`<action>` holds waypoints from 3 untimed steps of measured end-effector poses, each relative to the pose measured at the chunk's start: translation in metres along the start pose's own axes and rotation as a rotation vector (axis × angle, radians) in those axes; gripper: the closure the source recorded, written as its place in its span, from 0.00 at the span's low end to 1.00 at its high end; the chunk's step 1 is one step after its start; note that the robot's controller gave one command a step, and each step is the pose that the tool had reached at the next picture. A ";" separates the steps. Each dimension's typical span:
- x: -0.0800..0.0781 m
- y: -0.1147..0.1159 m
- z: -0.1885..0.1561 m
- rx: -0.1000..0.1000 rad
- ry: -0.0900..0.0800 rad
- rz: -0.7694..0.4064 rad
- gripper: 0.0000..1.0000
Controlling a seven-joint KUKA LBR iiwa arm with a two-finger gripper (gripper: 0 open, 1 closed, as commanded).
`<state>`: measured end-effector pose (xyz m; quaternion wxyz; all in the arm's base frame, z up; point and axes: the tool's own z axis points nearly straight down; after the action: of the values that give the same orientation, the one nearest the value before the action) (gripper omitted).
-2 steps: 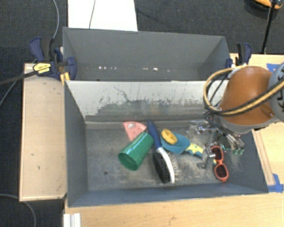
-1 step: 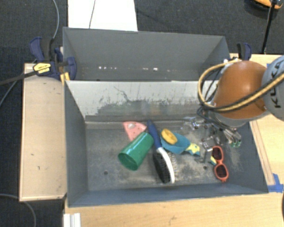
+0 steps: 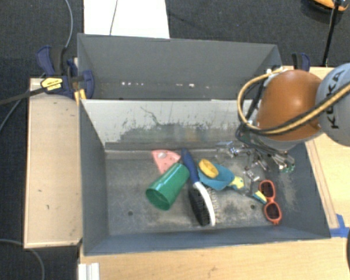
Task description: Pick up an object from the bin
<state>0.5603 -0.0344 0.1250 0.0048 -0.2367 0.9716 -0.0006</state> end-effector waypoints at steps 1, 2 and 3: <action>-0.009 0.004 0.016 0.002 -0.001 0.090 0.00; -0.030 0.012 0.026 0.000 -0.001 0.106 0.00; -0.041 0.027 0.040 0.002 -0.001 0.027 1.00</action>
Offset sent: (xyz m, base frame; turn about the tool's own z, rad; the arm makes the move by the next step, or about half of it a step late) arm 0.0279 0.0308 -0.0277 0.0836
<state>0.5844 0.0088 0.0848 0.0057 -0.2237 0.9746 -0.0015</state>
